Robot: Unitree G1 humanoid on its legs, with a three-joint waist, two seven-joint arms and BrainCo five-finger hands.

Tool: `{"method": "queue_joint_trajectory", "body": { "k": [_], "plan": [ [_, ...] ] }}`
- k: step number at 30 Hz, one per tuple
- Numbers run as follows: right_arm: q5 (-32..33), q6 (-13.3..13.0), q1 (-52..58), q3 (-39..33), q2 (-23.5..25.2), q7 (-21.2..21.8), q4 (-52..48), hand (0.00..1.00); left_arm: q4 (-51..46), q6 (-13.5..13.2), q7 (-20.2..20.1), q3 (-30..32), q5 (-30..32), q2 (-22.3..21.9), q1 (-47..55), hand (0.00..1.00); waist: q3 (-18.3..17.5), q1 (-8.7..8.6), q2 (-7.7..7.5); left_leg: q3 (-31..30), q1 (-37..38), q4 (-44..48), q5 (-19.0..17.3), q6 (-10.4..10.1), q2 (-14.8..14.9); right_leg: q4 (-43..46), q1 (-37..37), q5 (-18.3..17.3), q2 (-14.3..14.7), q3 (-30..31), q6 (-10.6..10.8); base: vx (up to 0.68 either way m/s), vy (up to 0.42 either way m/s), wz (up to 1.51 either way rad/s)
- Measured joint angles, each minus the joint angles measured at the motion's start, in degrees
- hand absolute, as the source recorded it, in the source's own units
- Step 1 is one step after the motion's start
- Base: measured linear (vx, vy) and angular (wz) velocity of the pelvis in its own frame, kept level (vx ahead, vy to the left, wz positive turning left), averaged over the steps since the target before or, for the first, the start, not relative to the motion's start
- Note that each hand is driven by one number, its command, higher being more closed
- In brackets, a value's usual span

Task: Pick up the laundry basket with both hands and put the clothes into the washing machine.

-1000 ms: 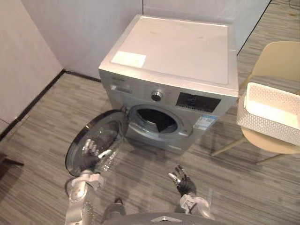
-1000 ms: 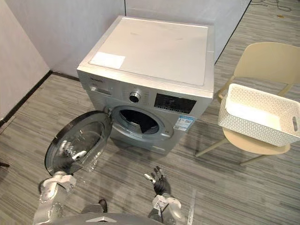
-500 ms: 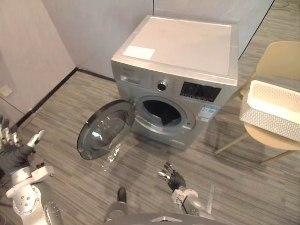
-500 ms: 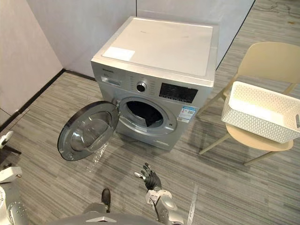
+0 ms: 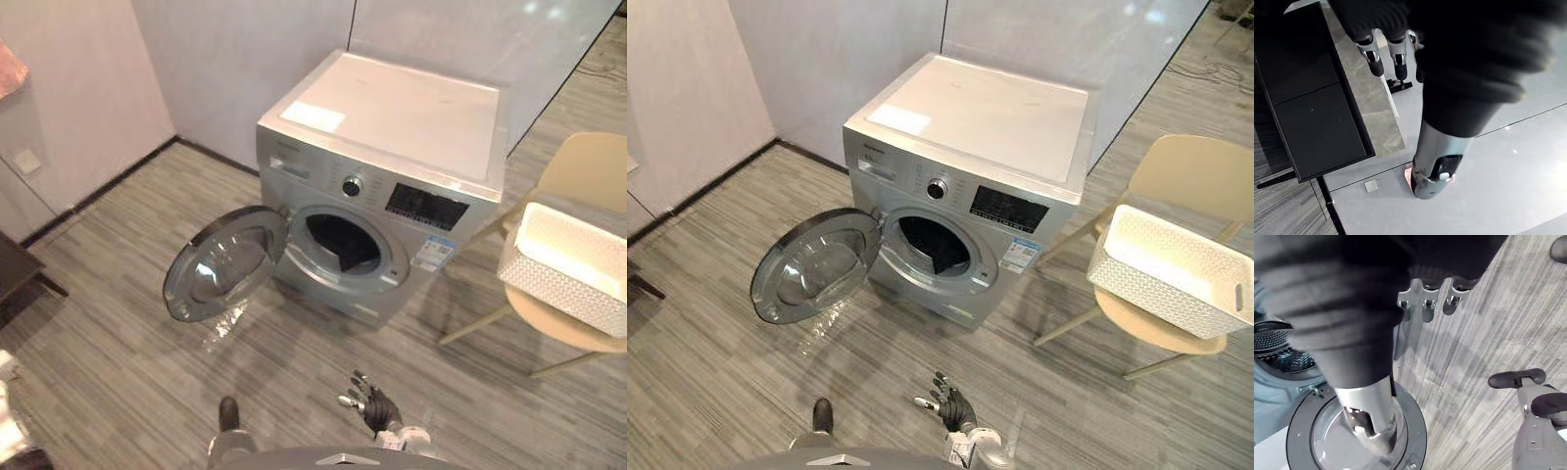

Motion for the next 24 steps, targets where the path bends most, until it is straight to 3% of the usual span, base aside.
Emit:
{"method": "queue_joint_trajectory", "body": {
  "k": [2,4,7,10,14,15,18,22,24],
  "plan": [
    [0.0,0.1,-0.1,0.0,0.0,0.8,-0.5,0.00,3.5,0.3,-0.2,-2.5,0.0,2.5,-4.4,0.00,0.8,-0.15,-0.09,0.6,-0.5,-0.8,0.4,-0.2,0.0,-0.5,-1.1,0.9,0.1,0.9,0.0,-0.04,0.047,-0.25],
    [0.2,0.6,-0.8,0.0,0.0,0.8,-2.9,0.00,6.6,0.3,-0.2,-4.2,0.0,5.5,-8.7,0.00,4.0,-0.31,-0.23,2.0,-0.6,-1.0,0.6,-0.1,0.4,-0.8,-2.7,2.0,0.5,2.8,-0.1,-0.10,0.045,-0.48],
    [1.3,1.2,-2.0,0.3,-0.3,1.0,-6.8,0.00,14.1,0.3,-0.3,-10.1,-0.8,13.6,-21.0,0.00,9.4,-0.07,-1.43,2.8,-4.7,-1.0,1.6,0.2,0.9,-1.6,-8.0,5.0,1.2,5.1,0.0,-0.17,0.046,-0.41],
    [3.2,2.3,-5.1,1.5,0.4,1.4,-7.9,0.00,20.8,0.2,-1.3,-16.1,-2.1,20.2,-36.6,0.00,17.0,-0.64,-3.75,2.9,-7.1,-0.6,2.8,1.0,0.7,-2.4,-10.5,8.0,1.1,6.6,0.3,-0.09,0.048,-0.22],
    [4.8,2.1,-5.2,2.2,2.4,1.5,-13.3,0.00,27.1,0.0,-1.5,-24.1,-2.4,21.9,-50.4,0.00,23.3,-1.62,-5.54,0.7,-10.4,0.5,3.5,1.9,0.6,-1.9,-12.5,8.7,1.0,5.4,0.3,-0.08,0.026,0.11],
    [5.1,2.1,-5.2,2.4,2.5,1.5,-13.4,0.00,28.2,0.0,-1.7,-25.5,-2.4,22.0,-52.0,0.00,23.9,-1.81,-5.62,0.2,-11.1,0.5,3.7,2.0,0.5,-1.6,-13.0,8.6,0.9,5.0,0.3,-0.10,0.020,0.27],
    [5.3,2.0,-5.7,2.6,3.1,1.4,-13.0,0.00,35.7,0.5,-3.0,-31.2,-2.4,25.1,-58.6,0.00,26.8,-3.01,-7.86,-1.0,-13.5,0.2,4.6,2.1,0.1,0.8,-16.4,7.4,0.2,4.2,-0.1,-0.06,0.010,0.16],
    [5.7,0.9,-7.6,3.3,4.9,1.3,-10.5,0.00,43.5,1.8,-4.6,-30.6,-3.8,27.2,-62.2,0.00,27.5,-4.78,-9.18,-2.0,-15.3,-0.9,5.8,2.2,-0.1,2.0,-18.2,7.4,0.1,3.4,0.2,0.00,-0.017,0.10],
    [5.7,0.6,-8.1,4.9,5.0,1.4,-9.7,0.00,49.5,2.7,-6.3,-25.5,-5.2,27.7,-61.9,0.00,27.4,-5.24,-9.20,-2.0,-16.4,-0.9,6.0,2.3,0.0,2.4,-19.3,7.6,0.1,3.4,0.2,0.03,-0.034,0.03]
  ]
}}
